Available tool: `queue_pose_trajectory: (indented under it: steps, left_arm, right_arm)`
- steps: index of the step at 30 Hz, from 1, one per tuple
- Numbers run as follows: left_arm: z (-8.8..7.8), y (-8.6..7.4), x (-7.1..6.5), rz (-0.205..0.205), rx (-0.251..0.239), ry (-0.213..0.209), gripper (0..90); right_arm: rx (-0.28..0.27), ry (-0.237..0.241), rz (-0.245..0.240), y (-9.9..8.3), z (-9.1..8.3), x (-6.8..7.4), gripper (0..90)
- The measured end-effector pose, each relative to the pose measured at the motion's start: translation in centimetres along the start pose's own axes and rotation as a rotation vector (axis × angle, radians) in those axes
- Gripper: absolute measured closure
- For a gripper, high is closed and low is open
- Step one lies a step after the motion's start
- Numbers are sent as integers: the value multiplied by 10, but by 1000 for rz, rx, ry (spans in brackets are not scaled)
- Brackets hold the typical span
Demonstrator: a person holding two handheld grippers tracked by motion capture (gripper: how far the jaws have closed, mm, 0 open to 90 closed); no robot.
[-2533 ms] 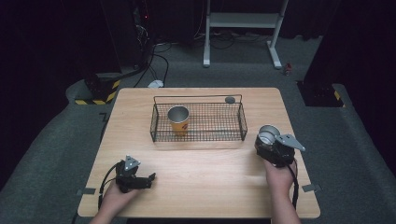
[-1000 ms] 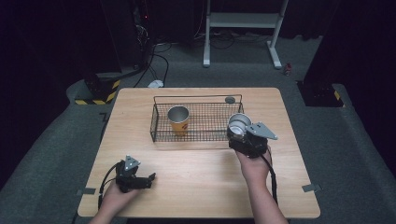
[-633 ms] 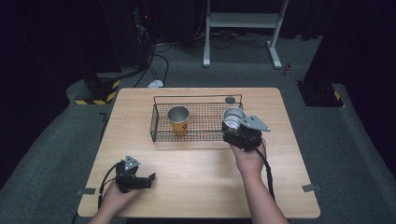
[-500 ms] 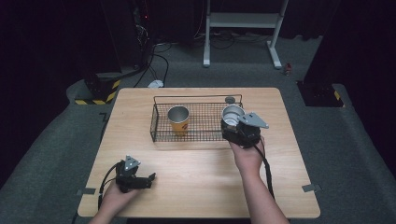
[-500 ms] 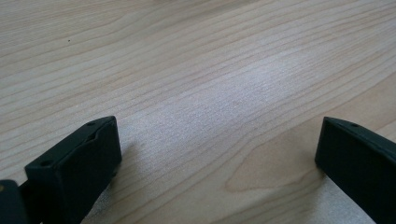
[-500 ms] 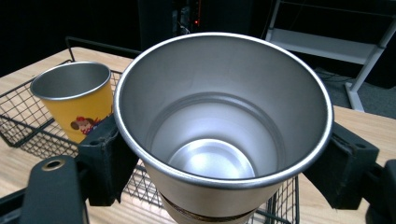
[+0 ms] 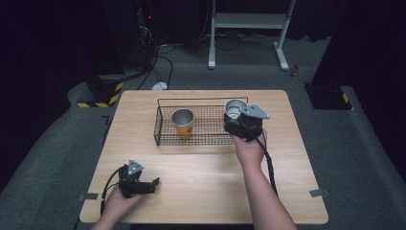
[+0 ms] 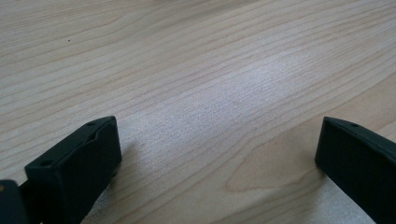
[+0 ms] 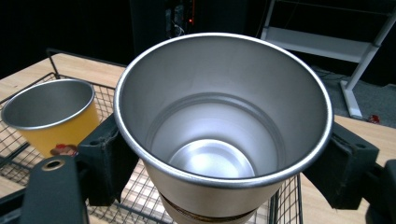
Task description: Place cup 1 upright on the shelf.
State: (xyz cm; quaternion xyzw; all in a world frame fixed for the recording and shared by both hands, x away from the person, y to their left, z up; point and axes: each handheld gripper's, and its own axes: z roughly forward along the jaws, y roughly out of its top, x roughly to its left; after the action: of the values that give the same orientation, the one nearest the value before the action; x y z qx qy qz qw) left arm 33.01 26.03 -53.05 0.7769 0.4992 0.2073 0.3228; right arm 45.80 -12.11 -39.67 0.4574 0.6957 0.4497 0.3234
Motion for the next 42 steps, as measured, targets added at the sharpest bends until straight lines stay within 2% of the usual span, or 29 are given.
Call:
queue_pose_trajectory:
  steps: [7, 10, 11, 21, 26, 42]
  left_arm:
    - [0, 0, 0, 0, 1, 0, 6]
    - [0, 0, 0, 0, 0, 0, 6]
    - [0, 0, 0, 0, 0, 0, 6]
    - [0, 0, 0, 0, 0, 0, 6]
    - [0, 0, 0, 0, 0, 0, 6]
    - [0, 0, 0, 0, 0, -1, 6]
  right_arm:
    - [31, -21, 6, 5, 16, -3, 186]
    - [37, -22, 1, 6, 22, -3, 185]
    - [61, -33, -16, 7, 27, -1, 185]
    - [90, -35, -12, 19, 46, 5, 186]
    - [84, -26, -1, 21, 49, 10, 186]
    - [122, -22, -29, 15, 52, 13, 185]
